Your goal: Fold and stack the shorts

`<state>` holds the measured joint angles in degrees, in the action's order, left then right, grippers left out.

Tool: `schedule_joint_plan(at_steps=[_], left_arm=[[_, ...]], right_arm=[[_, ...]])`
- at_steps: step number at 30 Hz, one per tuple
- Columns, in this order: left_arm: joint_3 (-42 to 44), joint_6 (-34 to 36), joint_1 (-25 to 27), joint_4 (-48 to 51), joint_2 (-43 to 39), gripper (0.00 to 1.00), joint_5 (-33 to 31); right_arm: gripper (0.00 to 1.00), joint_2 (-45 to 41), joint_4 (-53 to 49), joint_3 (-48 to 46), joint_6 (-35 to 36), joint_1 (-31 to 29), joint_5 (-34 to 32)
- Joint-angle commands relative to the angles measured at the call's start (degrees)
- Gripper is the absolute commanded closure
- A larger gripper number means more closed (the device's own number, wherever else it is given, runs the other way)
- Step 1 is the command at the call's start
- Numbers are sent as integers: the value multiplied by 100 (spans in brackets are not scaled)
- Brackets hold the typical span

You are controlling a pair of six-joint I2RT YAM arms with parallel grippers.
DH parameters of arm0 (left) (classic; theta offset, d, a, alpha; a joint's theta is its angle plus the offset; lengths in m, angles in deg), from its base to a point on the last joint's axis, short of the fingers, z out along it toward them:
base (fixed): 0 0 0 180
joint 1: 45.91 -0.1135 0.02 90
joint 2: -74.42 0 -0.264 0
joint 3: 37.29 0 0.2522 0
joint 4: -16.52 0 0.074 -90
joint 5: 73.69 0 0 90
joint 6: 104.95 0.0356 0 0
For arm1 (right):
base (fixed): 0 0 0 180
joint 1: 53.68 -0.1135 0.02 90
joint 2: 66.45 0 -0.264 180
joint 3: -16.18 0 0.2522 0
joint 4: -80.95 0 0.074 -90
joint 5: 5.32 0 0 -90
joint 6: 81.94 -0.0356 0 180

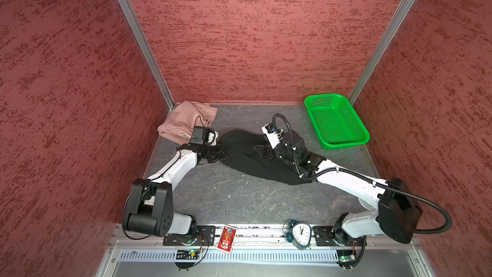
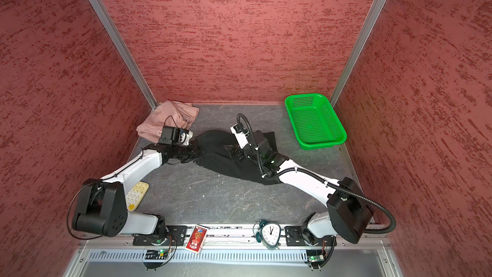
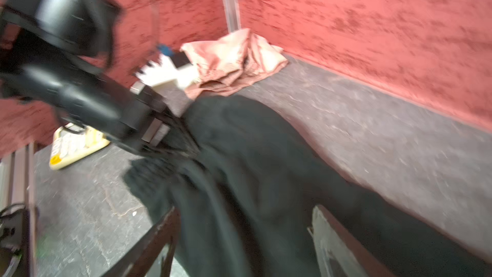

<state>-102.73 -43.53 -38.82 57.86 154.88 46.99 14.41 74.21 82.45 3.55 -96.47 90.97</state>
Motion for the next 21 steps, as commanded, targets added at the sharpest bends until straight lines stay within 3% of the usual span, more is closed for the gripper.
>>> schedule_joint_plan(at_steps=[1,5,11,18,21], left_arm=[[-668,1012,-245,1597,-137,99,-194],[-1708,1803,-518,2629,209,99,-772],[-2694,2194,-621,3161,769,100,-766],[-3070,2335,-571,3287,947,100,-897],[-3196,2337,-502,3303,1015,100,-845]], right_arm=[[28,199,-458,-62,-295,35,510],[35,663,-220,143,-339,52,1113],[71,2146,800,761,-867,3,2053],[89,3836,1640,1948,-1429,-58,2208],[89,4464,1368,2585,-1456,-171,2317]])
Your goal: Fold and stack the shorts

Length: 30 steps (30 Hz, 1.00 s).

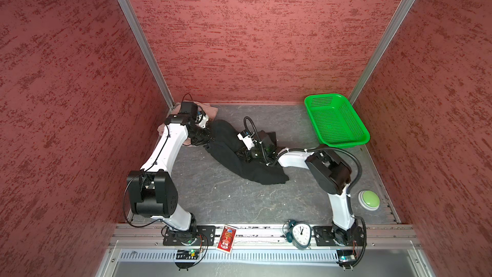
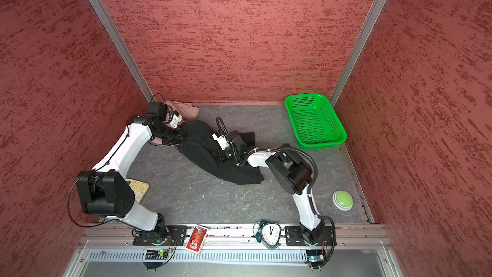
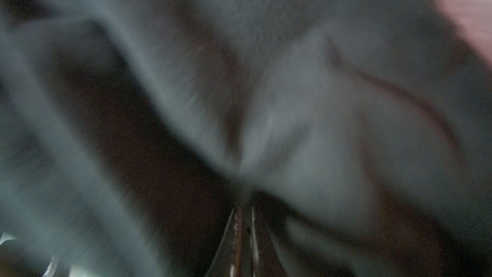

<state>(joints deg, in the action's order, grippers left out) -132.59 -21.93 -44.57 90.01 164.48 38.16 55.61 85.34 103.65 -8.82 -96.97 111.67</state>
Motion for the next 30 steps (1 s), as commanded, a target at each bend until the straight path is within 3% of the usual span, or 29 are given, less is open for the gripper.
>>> schedule_joint_plan(at_steps=[1,6,9,13,20,26,30], left_arm=[[-264,177,107,100,84,100,56],[-470,216,173,127,243,100,26],[-508,215,191,38,299,100,263],[-495,237,194,-7,302,100,276],[-418,334,181,42,258,99,41],[-499,347,190,10,249,99,57],[-597,339,214,22,231,99,78]], right_arm=[[89,496,110,633,-214,-159,282],[66,491,-259,761,-475,-250,-200],[64,496,-333,721,-640,-268,-285],[63,74,-391,502,-470,-180,-922],[75,-153,-58,412,-710,372,-807],[90,594,203,1034,-1038,387,-373],[93,1124,286,1514,-1326,273,-180]])
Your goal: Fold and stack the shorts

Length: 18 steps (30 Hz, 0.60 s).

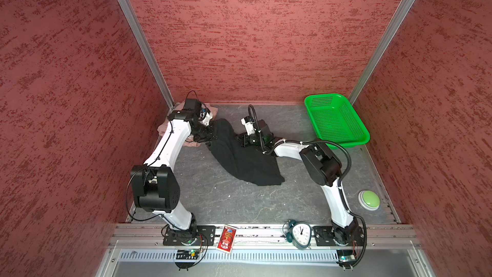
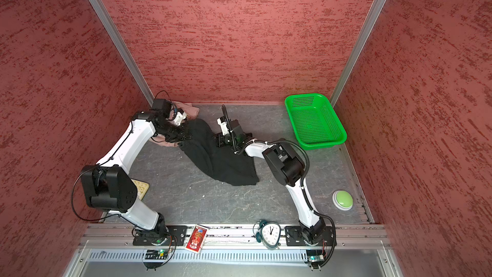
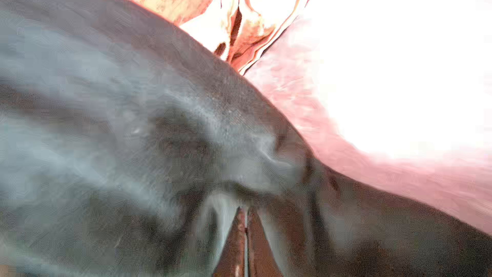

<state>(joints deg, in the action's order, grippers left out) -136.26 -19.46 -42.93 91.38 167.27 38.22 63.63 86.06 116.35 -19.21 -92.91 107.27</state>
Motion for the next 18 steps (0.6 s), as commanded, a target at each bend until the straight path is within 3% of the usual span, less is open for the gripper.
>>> schedule_joint_plan(at_steps=[1,6,9,13,15,18], left_arm=[[-248,95,68,-116,-49,99,85],[-425,115,180,24,-65,99,52],[-671,135,225,275,-110,97,-33],[-889,242,263,562,-141,94,-527],[-962,301,260,714,-79,94,-718],[-1087,364,293,915,49,94,-876]], right_arm=[[93,446,185,399,-321,-191,267],[93,1035,-266,1247,-393,-332,178],[80,900,-169,1143,-320,-213,40],[52,-111,46,56,-192,136,-244],[46,-787,27,-757,-35,283,-479],[43,-1841,-259,-1986,122,447,-986]])
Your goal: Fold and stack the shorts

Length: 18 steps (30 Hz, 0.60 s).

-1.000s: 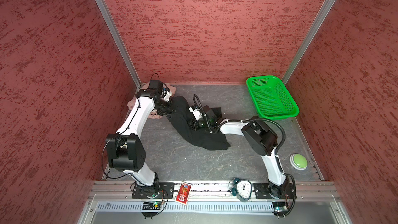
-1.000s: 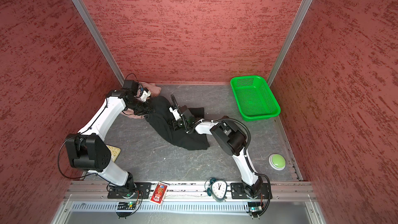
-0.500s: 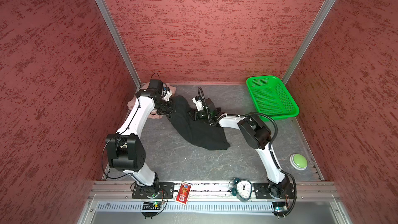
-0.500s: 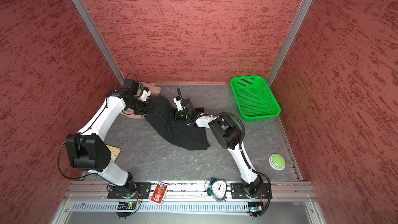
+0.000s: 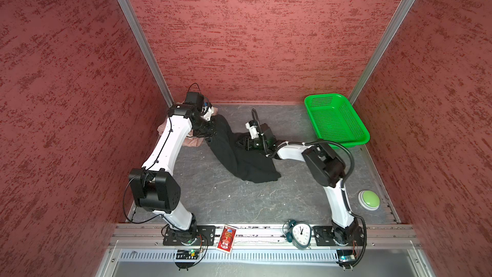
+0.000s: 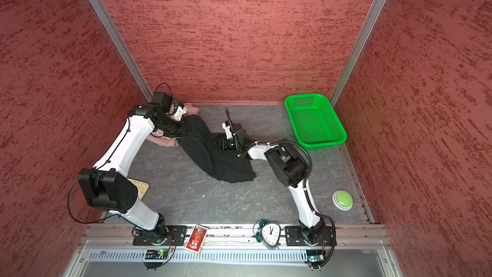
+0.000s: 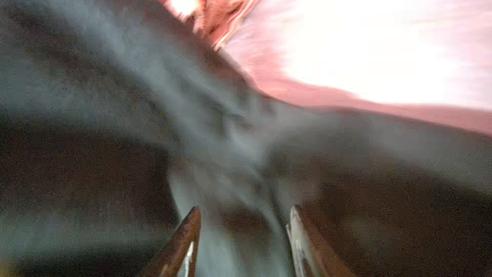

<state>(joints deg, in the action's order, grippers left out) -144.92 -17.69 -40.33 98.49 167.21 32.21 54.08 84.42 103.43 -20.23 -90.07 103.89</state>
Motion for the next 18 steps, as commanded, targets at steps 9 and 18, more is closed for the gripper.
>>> schedule_joint_plan(at_steps=[9,18], left_arm=[[-1107,11,813,985,801,94,-1016],[-1703,-365,1736,1274,1434,94,-1132]], right_arm=[[53,-2256,-1557,-2408,259,210,-1309],[77,-1776,-1030,-2528,63,176,-1225]])
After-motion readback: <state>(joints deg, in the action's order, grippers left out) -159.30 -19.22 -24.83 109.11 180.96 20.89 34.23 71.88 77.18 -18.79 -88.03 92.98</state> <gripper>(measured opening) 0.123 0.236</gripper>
